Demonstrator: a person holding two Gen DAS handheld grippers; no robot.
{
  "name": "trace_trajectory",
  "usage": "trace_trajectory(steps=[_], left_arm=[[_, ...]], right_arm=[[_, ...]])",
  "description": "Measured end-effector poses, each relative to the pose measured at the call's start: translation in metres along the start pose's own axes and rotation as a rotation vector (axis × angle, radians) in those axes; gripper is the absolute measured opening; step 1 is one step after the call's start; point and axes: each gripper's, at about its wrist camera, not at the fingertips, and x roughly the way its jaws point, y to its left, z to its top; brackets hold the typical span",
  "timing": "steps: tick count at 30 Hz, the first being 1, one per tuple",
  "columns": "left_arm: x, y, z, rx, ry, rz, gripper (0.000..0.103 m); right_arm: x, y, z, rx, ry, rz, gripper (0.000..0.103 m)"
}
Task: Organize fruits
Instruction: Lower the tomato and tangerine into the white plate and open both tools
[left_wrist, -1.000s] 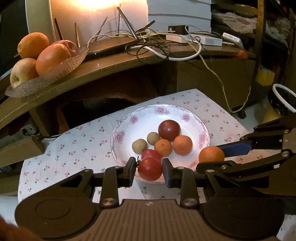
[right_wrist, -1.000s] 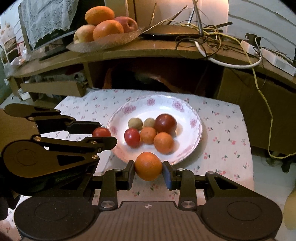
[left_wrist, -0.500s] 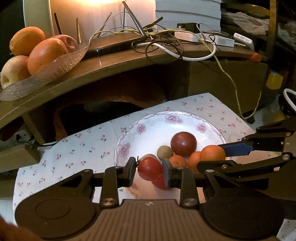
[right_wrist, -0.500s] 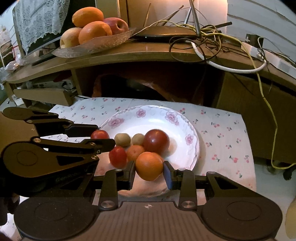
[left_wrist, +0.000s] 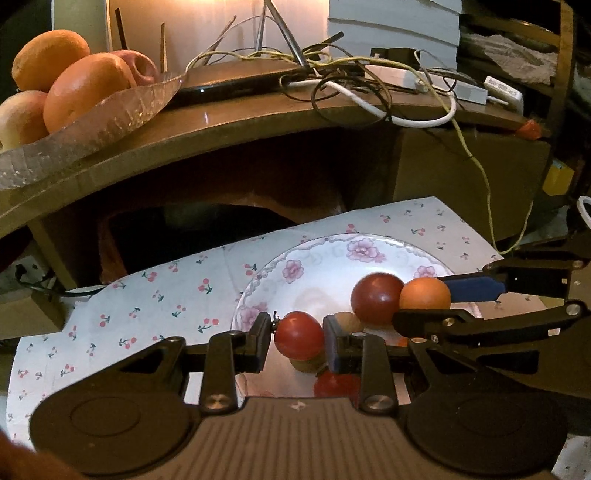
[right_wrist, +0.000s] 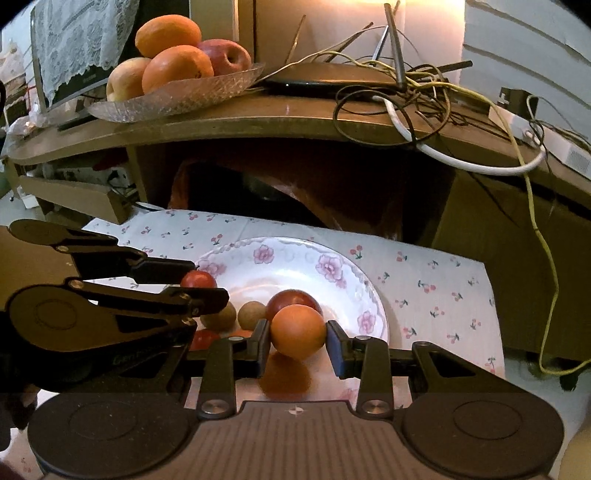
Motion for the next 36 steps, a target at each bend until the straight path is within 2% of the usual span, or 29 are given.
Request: trace_trajectory(steps=[20,36], left_arm=[[0.008,0.002,0.002,0.003,-0.024,-0.023,0.036],[0.006,0.001,0.006,0.017,-0.058,-0.010,0.039]], right_arm=[[0.012,-0.005,-0.003,0.004,0.012,-0.009,0.037],[0.006,-0.010,-0.003,0.019,-0.011,-0.019,0.044]])
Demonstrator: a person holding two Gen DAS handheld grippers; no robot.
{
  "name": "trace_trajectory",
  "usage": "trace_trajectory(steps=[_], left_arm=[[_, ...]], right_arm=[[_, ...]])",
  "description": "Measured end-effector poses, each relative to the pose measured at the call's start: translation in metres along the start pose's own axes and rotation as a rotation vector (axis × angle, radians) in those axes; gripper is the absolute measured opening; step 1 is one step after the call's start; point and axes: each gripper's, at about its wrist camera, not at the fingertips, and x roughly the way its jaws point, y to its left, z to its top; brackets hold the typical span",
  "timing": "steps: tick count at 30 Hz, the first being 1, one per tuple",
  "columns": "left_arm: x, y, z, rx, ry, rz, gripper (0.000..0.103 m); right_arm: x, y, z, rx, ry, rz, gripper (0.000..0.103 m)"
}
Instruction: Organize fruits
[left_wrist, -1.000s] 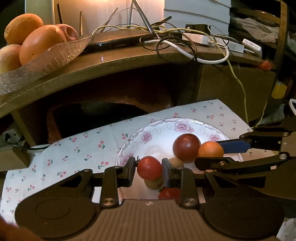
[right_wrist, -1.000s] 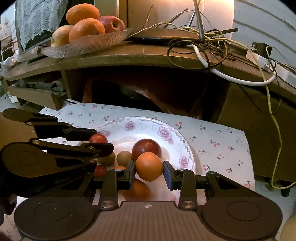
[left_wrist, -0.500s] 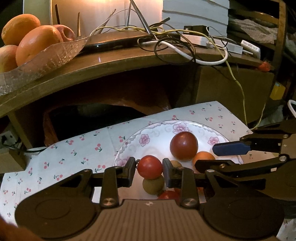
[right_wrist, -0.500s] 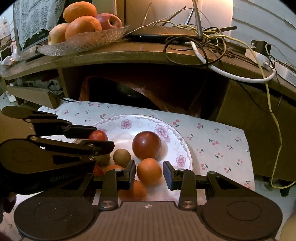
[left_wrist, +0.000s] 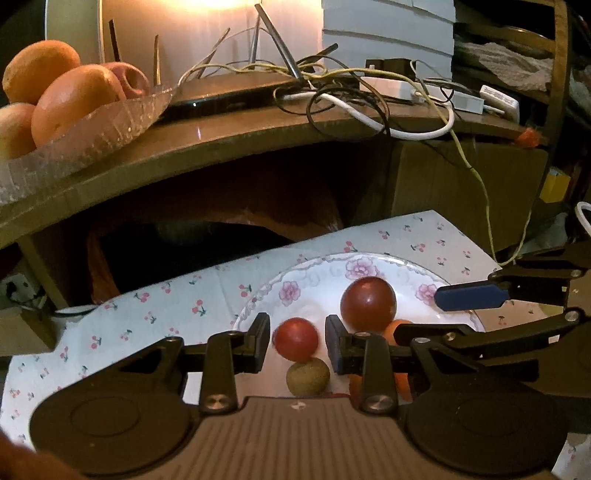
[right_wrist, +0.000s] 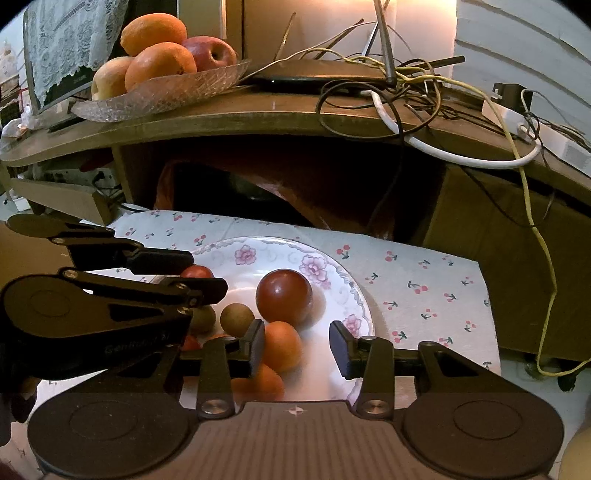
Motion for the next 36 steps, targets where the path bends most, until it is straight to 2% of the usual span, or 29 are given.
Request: trace_trajectory(steps=[4,17,23,27,30,36], left_arm=[[-0.002,0.004,0.004,-0.016,-0.017,0.001,0.044],[-0.022,0.006,0.004,-0.001,-0.002,0.048,0.044],[-0.042,-0.002,-0.005,0.003,0.022,0.060,0.046],[-0.059,-0.006,-0.014,-0.002,0.029,0.066,0.053],[-0.068,-0.007,-0.021,-0.010,0.038,0.069,0.053],[-0.082,-0.006,-0.031,-0.050,0.046,0.085,0.055]], right_arm=[[-0.001,-0.001,0.000,0.004,-0.004,0.001,0.046],[-0.011,-0.003,0.000,0.021,0.003,-0.018,0.047],[-0.027,0.001,-0.001,0.039,-0.002,-0.025,0.047],[-0.038,0.003,-0.004,0.043,-0.006,-0.025,0.048],[-0.046,0.002,-0.006,0.059,-0.012,-0.027,0.052],[-0.059,0.007,-0.010,0.075,-0.016,-0.022,0.052]])
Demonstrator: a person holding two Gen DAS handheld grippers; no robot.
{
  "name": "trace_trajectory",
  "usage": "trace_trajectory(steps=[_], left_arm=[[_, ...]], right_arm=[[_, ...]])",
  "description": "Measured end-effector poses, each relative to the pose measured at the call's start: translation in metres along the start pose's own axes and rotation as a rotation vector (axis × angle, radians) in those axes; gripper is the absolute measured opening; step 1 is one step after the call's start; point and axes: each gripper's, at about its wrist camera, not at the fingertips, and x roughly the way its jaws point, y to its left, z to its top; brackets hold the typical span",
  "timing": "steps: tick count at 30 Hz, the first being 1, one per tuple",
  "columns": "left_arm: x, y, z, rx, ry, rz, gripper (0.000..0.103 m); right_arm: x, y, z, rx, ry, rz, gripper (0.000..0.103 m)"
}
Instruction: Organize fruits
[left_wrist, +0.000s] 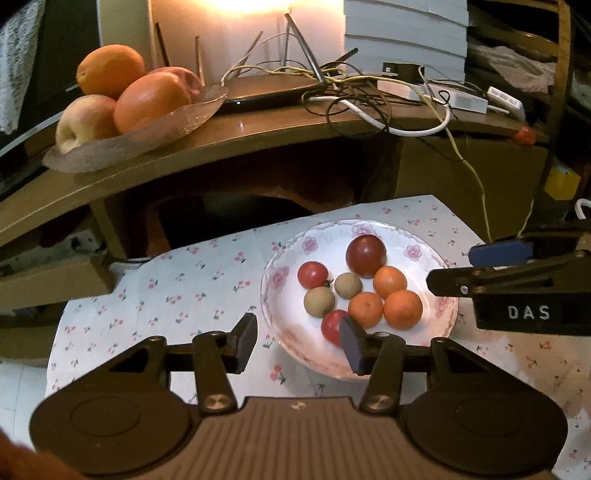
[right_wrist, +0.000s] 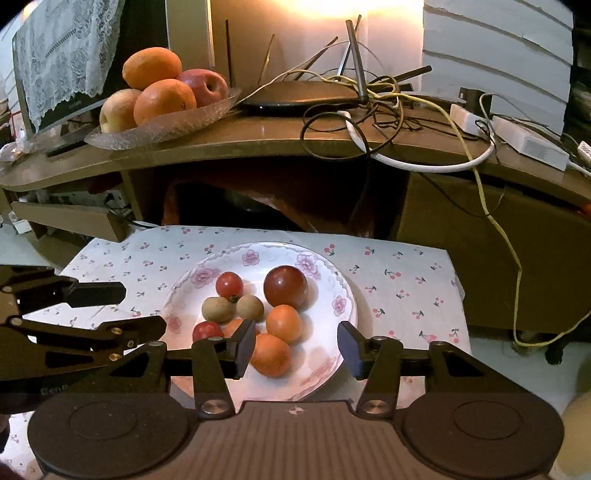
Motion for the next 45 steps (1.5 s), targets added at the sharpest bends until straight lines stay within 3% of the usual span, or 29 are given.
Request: trace_trajectory(steps=[17,28,45], left_arm=[[-0.032,-0.007,-0.025,-0.037,0.004,0.068,0.077],[-0.050,-0.017,-0.037,-0.016,-0.002,0.127,0.101],[-0.082,-0.023,-0.060,-0.031,0.004,0.146,0.103]], right_arm=[[-0.042,0.013,-0.031,0.040,0.030,-0.009,0.053],[-0.060,0.019,-0.044,0.060,0.030,-0.013,0.054],[-0.094,0.035,-0.072,0.095,0.019,-0.025,0.058]])
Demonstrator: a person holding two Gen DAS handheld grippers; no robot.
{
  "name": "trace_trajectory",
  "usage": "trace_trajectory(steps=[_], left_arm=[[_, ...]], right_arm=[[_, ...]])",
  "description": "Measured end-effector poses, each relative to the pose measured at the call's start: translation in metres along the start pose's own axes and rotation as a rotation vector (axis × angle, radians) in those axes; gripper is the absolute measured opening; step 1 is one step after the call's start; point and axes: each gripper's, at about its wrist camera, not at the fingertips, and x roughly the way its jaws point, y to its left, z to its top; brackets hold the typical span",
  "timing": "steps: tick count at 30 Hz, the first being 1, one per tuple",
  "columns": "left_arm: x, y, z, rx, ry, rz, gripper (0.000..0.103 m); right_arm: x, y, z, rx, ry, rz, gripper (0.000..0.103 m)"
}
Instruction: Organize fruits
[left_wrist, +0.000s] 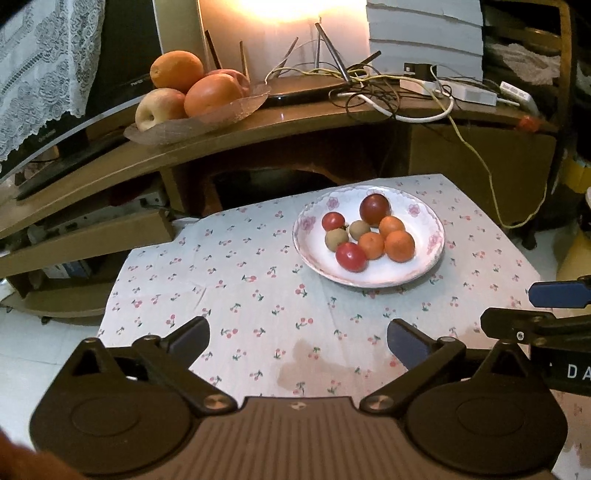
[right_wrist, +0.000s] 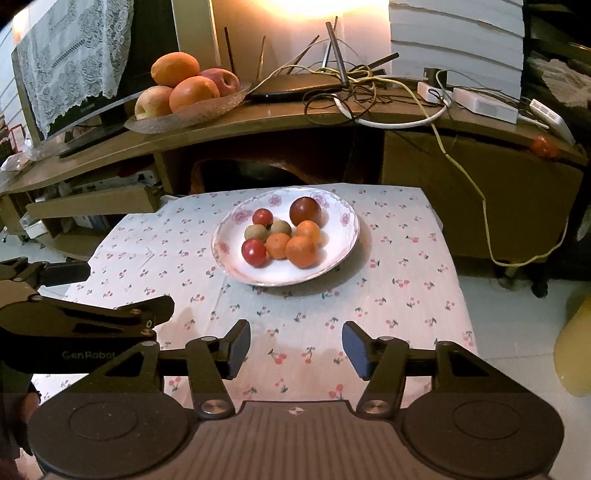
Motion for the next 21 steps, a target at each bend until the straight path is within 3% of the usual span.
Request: trace_trajectory(steps=[21], left_arm=[[-0.045,-0.005,-0.037,0.003,0.015,-0.030,0.103]], right_arm=[[-0.043,0.018,-0.035,0.018,-0.016,-0.003,0.058]])
